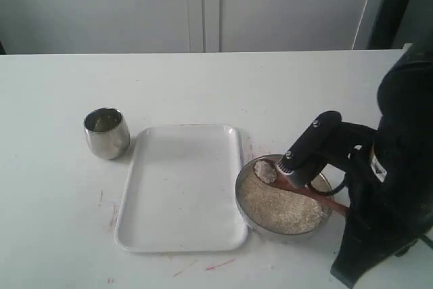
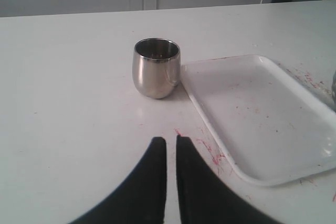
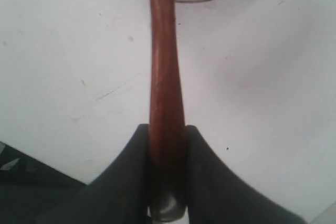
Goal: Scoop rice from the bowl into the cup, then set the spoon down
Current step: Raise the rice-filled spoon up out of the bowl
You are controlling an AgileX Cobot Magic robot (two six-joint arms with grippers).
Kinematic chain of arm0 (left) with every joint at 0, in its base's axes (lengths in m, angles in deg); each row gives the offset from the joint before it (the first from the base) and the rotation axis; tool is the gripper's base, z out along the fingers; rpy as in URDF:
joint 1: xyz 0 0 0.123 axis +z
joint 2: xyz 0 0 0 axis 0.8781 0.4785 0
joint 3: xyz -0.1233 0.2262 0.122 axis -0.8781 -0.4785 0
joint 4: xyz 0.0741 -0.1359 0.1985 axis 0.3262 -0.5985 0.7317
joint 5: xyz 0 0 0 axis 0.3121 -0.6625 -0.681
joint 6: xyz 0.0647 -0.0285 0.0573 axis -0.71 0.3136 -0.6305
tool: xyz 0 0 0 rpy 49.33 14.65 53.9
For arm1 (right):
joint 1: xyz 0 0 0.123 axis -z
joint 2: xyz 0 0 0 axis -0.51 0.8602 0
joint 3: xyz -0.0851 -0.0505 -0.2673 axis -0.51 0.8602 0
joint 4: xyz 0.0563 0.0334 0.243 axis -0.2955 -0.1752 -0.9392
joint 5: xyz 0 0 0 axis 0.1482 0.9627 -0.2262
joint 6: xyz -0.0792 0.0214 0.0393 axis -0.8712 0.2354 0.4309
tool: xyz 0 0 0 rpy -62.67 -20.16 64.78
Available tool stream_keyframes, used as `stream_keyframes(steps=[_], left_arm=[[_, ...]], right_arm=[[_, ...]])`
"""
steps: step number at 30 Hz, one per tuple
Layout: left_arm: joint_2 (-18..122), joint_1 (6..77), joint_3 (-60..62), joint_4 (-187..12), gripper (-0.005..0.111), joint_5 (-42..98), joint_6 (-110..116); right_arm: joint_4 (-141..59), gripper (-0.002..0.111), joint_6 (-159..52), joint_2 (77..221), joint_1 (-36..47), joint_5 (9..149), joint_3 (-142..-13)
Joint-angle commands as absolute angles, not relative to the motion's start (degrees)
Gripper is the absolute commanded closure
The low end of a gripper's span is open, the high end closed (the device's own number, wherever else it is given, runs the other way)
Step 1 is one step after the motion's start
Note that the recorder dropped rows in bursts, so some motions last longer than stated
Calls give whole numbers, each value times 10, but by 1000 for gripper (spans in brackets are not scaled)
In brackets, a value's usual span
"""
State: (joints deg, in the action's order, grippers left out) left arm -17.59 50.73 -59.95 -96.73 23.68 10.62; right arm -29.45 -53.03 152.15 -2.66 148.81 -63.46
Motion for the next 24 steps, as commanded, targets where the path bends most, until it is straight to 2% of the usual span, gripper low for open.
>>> stream_keyframes(steps=[1,16,24], left_arm=[[-176,507,-596,-973,92,239,107],[-176,507,-596,-973,92,239,107],[-176,507,-596,-973,92,239,107]], right_arm=[[-310,108,-489,1496,-23,1491,-639],[-365,108,-395,1344,-23,1473,-547],[-373,108,-382,1304,-23,1488,-540]])
